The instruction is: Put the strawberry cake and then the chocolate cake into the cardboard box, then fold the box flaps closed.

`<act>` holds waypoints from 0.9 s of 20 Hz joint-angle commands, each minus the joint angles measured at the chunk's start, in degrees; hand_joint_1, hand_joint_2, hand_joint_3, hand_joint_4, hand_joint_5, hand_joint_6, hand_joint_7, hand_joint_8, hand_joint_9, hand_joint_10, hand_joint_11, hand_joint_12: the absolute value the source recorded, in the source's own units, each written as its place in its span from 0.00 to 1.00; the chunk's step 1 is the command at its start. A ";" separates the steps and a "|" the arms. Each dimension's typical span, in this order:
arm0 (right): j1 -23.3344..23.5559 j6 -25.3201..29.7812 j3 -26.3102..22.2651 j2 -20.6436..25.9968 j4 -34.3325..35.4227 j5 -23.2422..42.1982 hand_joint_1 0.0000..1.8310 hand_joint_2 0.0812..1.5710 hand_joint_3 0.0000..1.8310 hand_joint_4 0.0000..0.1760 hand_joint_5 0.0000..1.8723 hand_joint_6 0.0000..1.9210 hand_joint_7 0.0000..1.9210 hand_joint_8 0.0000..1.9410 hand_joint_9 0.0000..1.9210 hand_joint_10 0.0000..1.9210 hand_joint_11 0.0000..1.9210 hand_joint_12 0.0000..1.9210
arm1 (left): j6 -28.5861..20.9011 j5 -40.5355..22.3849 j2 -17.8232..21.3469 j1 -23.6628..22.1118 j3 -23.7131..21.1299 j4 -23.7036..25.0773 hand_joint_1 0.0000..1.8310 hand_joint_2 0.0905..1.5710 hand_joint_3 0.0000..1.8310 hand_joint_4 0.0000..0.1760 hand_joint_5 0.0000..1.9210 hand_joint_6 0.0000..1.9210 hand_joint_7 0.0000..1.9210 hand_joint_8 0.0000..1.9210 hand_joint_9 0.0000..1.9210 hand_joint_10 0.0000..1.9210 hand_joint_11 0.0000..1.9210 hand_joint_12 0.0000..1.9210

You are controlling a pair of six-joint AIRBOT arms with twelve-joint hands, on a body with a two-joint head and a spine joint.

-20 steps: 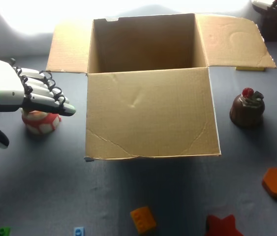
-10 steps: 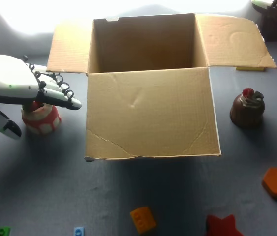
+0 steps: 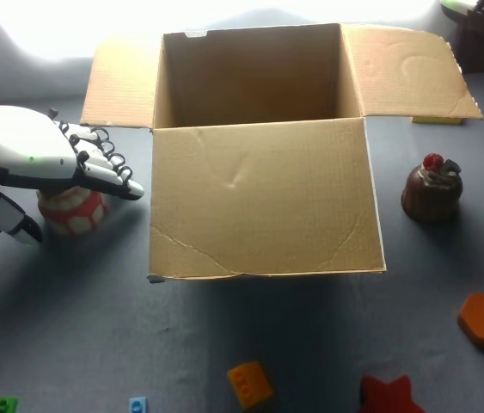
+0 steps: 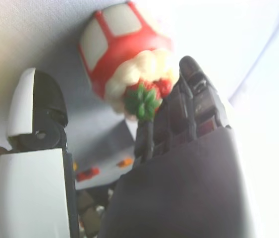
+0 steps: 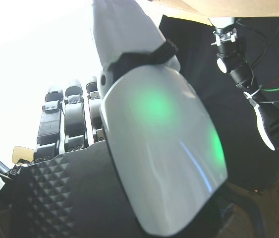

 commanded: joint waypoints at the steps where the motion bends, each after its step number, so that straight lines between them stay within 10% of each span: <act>1: 0.50 -0.15 0.00 0.68 0.12 7.16 0.67 0.70 0.02 0.18 0.01 0.00 0.00 0.00 0.01 0.00 0.00 0.00 | 0.20 -0.81 -0.05 -0.19 0.63 -3.23 0.66 0.64 0.01 0.32 0.07 0.00 0.10 0.00 0.09 0.00 0.00 0.34; 10: 0.51 -0.15 0.00 0.68 0.12 7.18 0.67 0.70 0.02 0.18 0.02 0.01 0.00 0.00 0.02 0.01 0.00 0.00 | 0.21 -1.09 -1.04 0.04 2.26 -3.28 0.64 0.65 0.01 0.36 0.07 0.00 0.10 0.00 0.09 0.00 0.00 0.37; 12: 0.51 -0.14 0.00 0.68 0.12 7.18 0.67 0.70 0.02 0.19 0.01 0.00 0.00 0.00 0.02 0.00 0.00 0.00 | 0.21 -1.09 -1.00 0.05 2.12 -3.28 0.66 0.65 0.00 0.41 0.11 0.01 0.17 0.01 0.19 0.02 0.00 0.54; 15: 0.51 -0.13 0.00 0.68 0.12 7.18 0.65 0.71 0.02 0.16 0.00 0.00 0.00 0.00 0.02 0.01 0.00 0.00 | 0.20 -1.09 -0.79 0.04 2.06 -3.28 0.68 0.67 0.00 0.11 0.29 0.02 0.33 0.01 0.35 0.14 0.11 0.71; 17: 0.50 -0.13 0.00 0.68 0.12 7.17 0.64 0.71 0.03 0.16 0.00 0.00 0.00 0.00 0.02 0.00 0.00 0.00 | 0.19 -1.15 -0.69 0.04 1.95 -3.29 0.67 0.70 0.00 0.00 0.37 0.08 0.36 0.25 0.29 0.58 0.18 0.84; 18: 0.50 -0.13 0.00 0.68 0.12 7.17 0.64 0.71 0.02 0.15 0.00 0.00 0.00 0.00 0.02 0.01 0.00 0.00 | 0.11 -1.16 -0.63 0.04 1.87 -3.29 0.70 0.76 0.00 0.00 0.36 0.20 0.38 0.63 0.30 0.72 0.22 0.88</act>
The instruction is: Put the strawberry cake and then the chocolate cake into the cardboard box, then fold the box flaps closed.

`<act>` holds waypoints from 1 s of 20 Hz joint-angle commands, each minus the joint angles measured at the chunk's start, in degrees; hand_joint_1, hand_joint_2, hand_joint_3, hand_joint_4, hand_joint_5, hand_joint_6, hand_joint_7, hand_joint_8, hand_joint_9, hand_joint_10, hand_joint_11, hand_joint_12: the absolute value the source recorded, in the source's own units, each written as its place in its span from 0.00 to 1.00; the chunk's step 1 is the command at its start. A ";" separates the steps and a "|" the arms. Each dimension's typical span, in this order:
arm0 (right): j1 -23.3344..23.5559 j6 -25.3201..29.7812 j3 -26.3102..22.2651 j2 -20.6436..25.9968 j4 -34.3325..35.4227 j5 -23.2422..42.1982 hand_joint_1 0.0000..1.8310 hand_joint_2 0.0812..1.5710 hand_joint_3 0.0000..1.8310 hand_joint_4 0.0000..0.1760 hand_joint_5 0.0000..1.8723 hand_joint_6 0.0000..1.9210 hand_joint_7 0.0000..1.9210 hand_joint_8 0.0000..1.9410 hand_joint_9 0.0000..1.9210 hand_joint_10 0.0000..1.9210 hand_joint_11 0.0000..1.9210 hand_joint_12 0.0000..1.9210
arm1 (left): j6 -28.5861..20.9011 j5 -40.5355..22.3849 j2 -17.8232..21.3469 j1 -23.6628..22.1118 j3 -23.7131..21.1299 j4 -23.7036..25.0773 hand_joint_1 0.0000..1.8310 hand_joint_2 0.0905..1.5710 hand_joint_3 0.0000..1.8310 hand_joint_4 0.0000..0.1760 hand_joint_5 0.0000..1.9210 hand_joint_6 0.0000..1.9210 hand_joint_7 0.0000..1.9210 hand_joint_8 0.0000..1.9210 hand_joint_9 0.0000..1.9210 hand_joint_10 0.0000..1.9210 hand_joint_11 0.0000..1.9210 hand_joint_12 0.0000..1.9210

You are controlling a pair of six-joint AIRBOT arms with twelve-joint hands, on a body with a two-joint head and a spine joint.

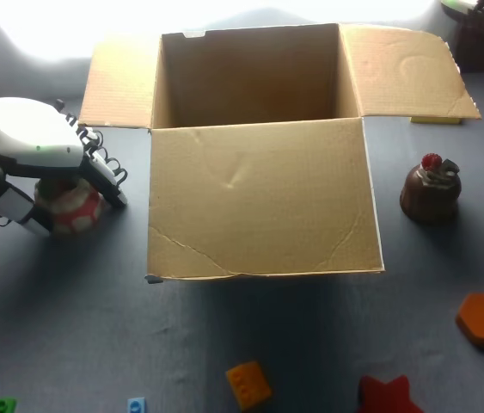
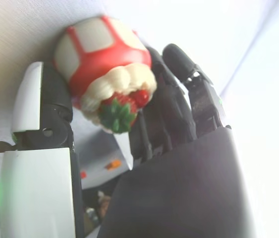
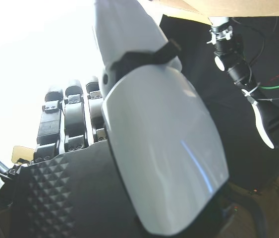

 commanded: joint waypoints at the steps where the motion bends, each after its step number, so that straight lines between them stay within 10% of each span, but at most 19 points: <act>1: 0.50 -0.13 0.00 0.68 0.10 7.17 0.64 0.70 0.02 0.15 0.00 0.00 0.00 0.00 0.02 0.01 0.00 0.00 | 0.08 -0.41 0.69 0.00 0.03 -0.36 0.72 0.78 0.01 0.00 0.32 0.58 0.38 0.75 0.37 0.81 0.25 0.91; 10: 0.49 -0.11 0.00 0.67 0.10 7.17 0.64 0.70 0.02 0.18 0.03 0.00 0.01 0.00 0.03 0.00 0.00 0.08 | 0.03 -1.66 4.34 -1.45 -3.28 0.40 0.73 0.77 0.00 0.00 0.40 0.58 0.37 0.76 0.38 0.81 0.28 0.88; 20: 0.48 -0.13 0.00 0.68 0.10 7.16 0.67 0.67 0.00 0.14 0.03 0.00 0.02 0.00 0.03 0.01 0.01 0.01 | -5.52 -7.32 10.51 -16.43 -5.09 13.93 0.73 0.76 0.00 0.00 0.40 0.61 0.38 0.74 0.39 0.81 0.26 0.89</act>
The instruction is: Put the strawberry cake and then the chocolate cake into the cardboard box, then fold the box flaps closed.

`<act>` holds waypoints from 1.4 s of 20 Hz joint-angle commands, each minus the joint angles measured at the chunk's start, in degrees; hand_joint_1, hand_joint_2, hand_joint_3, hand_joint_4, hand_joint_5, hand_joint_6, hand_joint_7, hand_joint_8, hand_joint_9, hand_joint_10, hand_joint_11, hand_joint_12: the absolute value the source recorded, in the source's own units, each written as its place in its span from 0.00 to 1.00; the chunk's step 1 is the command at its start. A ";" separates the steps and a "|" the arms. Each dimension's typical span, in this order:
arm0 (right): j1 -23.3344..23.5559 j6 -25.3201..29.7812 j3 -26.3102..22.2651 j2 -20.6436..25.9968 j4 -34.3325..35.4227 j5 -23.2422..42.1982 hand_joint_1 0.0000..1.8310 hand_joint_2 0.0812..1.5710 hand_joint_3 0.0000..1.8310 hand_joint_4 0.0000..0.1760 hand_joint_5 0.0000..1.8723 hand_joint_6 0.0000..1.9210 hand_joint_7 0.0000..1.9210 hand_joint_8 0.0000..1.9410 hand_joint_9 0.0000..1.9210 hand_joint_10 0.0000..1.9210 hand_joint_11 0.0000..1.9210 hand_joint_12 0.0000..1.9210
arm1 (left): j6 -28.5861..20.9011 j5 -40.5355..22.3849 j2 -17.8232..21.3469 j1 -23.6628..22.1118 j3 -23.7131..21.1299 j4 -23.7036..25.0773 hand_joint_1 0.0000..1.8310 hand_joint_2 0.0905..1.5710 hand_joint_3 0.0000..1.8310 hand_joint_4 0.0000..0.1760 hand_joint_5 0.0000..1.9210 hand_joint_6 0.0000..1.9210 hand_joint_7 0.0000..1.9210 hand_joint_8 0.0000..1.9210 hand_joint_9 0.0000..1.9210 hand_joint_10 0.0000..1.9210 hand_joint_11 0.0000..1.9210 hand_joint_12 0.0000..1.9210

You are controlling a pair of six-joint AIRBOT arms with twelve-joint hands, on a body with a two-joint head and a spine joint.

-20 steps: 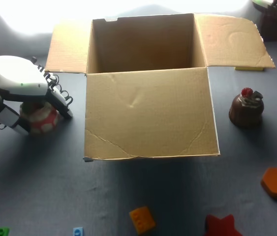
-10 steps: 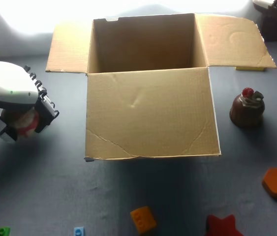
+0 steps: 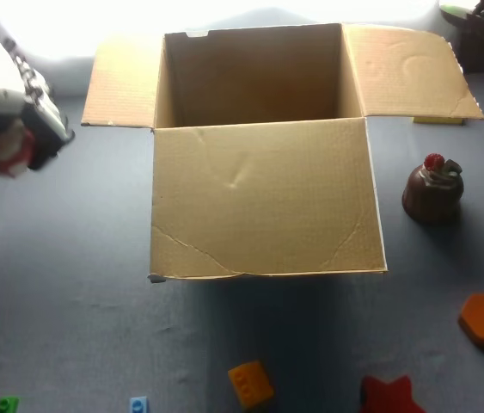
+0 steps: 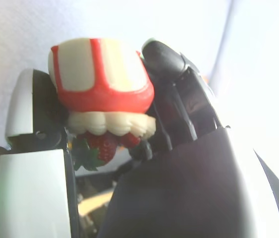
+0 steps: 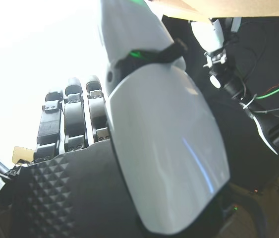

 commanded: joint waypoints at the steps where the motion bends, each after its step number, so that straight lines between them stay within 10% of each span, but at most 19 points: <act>1: 0.47 -0.16 -0.01 0.73 0.11 7.17 0.69 0.67 0.00 0.09 0.03 0.00 0.02 0.00 0.03 0.01 0.02 0.01 | -0.24 -0.39 0.80 -0.95 0.19 -2.47 0.73 0.77 0.00 0.00 0.40 0.60 0.37 0.75 0.39 0.80 0.27 0.89; 7: 1.22 -3.61 0.33 0.50 13.50 -0.22 0.69 0.64 0.00 0.13 0.03 0.00 0.04 0.00 0.06 0.01 0.00 0.29 | -3.78 -2.37 1.61 -11.50 0.54 5.99 0.73 0.77 0.00 0.00 0.39 0.63 0.36 0.78 0.37 0.81 0.27 0.88; 11: 3.87 -6.93 3.59 -1.44 27.97 -11.60 0.68 0.67 0.00 0.12 0.04 0.01 0.02 0.00 0.04 0.00 0.00 0.10 | -4.88 -3.74 1.46 -19.19 0.45 11.24 0.73 0.78 0.00 0.00 0.38 0.61 0.36 0.80 0.36 0.83 0.26 0.89; 16: 4.84 -10.75 7.02 -2.78 43.62 -13.76 0.66 0.65 0.00 0.13 0.06 0.01 0.03 0.01 0.05 0.01 0.00 0.25 | -6.30 -5.62 -0.41 -26.08 0.39 15.28 0.73 0.76 0.00 0.00 0.39 0.61 0.39 0.74 0.39 0.80 0.27 0.87; 25: 4.37 -17.72 12.36 -6.87 61.21 -13.66 0.67 0.67 0.00 0.22 0.05 0.00 0.04 0.00 0.06 0.00 0.00 0.34 | -6.63 -5.79 -5.47 -28.23 -4.17 17.75 0.74 0.76 0.00 0.00 0.40 0.58 0.39 0.74 0.40 0.78 0.29 0.84; 28: 1.80 -20.18 12.92 -9.17 61.21 -12.07 0.68 0.68 0.00 0.11 0.05 0.00 0.03 0.00 0.04 0.00 0.00 0.19 | -6.44 -5.77 -8.70 -27.15 -3.85 17.66 0.73 0.76 0.00 0.00 0.39 0.61 0.39 0.75 0.39 0.79 0.27 0.85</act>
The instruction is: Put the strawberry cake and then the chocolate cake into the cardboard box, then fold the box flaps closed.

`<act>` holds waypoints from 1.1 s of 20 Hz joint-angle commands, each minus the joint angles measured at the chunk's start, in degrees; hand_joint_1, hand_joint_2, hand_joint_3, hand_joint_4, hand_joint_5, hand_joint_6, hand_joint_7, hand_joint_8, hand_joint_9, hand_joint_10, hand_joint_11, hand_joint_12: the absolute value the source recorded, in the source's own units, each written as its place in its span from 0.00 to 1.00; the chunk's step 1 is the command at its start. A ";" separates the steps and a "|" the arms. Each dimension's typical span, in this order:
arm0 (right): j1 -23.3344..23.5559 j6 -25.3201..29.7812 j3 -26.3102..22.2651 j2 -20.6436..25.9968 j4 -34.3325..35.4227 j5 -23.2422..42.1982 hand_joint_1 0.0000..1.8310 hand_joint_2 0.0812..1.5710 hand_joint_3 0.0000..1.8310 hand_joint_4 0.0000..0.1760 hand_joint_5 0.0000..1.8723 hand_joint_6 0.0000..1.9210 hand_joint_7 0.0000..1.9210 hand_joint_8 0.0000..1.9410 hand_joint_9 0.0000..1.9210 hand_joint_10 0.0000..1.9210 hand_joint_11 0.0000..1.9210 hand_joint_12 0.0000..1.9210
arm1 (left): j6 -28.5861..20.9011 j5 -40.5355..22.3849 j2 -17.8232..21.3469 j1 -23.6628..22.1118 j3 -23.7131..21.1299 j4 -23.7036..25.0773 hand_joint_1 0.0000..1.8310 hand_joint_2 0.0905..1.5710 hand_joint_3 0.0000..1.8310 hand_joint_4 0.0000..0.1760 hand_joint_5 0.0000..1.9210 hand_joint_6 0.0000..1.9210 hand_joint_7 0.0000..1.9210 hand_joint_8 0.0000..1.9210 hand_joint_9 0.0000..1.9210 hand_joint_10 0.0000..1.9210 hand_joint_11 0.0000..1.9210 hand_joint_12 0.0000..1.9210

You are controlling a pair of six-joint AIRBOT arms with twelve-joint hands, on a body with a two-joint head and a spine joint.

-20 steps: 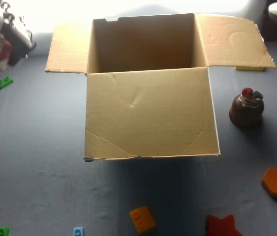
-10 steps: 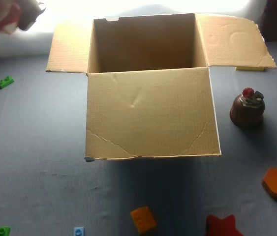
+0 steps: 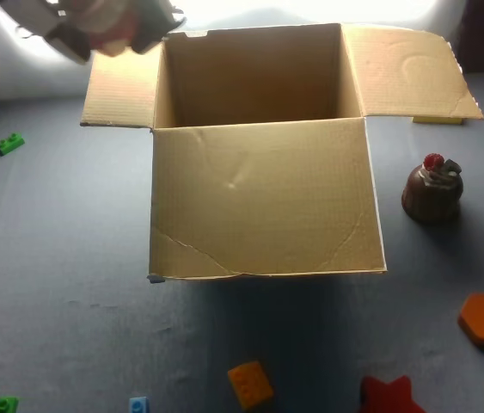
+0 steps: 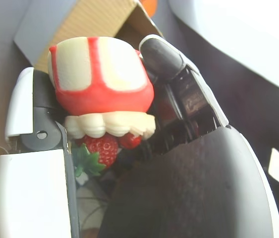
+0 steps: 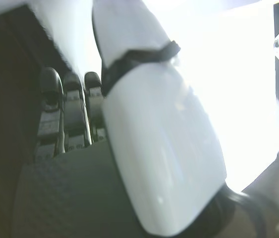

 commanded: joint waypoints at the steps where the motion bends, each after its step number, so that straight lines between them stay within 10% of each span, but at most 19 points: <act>1: 0.28 -0.14 0.44 0.36 -1.04 4.28 0.67 0.68 0.00 0.15 0.04 0.00 0.03 0.00 0.04 0.00 0.00 0.21 | 0.38 2.12 -0.29 0.07 0.42 -4.05 0.74 0.76 0.00 0.00 0.40 0.59 0.39 0.73 0.40 0.78 0.28 0.85; 8: -1.59 -0.21 3.72 -4.71 0.96 6.29 0.64 0.69 0.00 0.15 0.03 0.00 0.02 0.00 0.06 0.00 0.00 0.41 | 1.38 3.37 -6.50 4.59 0.94 -4.49 0.74 0.75 0.00 0.00 0.40 0.58 0.41 0.72 0.41 0.77 0.28 0.83; 19: -3.27 -0.15 8.03 -11.72 1.70 7.23 0.64 0.68 0.00 0.07 0.06 0.00 0.05 0.00 0.06 0.00 0.00 0.38 | 2.38 4.63 -11.08 7.17 1.37 -4.14 0.73 0.76 0.00 0.00 0.40 0.63 0.38 0.72 0.37 0.79 0.23 0.85; 20: -3.50 -0.17 8.29 -12.34 1.70 7.25 0.64 0.69 0.00 0.05 0.05 0.00 0.05 0.00 0.06 0.00 0.00 0.36 | 2.42 4.64 -11.09 7.19 1.28 -4.14 0.72 0.76 0.00 0.00 0.32 0.41 0.39 0.71 0.33 0.56 0.20 0.78; 21: -3.66 -0.20 8.52 -12.85 1.70 7.30 0.64 0.69 0.00 0.05 0.05 0.00 0.05 0.00 0.06 0.00 0.00 0.36 | 2.43 4.64 -11.09 7.19 1.27 -4.14 0.72 0.76 0.00 0.00 0.32 0.41 0.39 0.71 0.33 0.56 0.20 0.78; 22: -3.85 -0.21 8.96 -13.76 1.70 7.49 0.64 0.70 0.00 0.05 0.04 0.00 0.04 0.00 0.07 0.00 0.00 0.37 | 2.50 4.64 -11.08 7.18 1.42 -4.14 0.61 0.68 0.00 0.00 0.27 0.13 0.32 0.11 0.31 0.19 0.13 0.64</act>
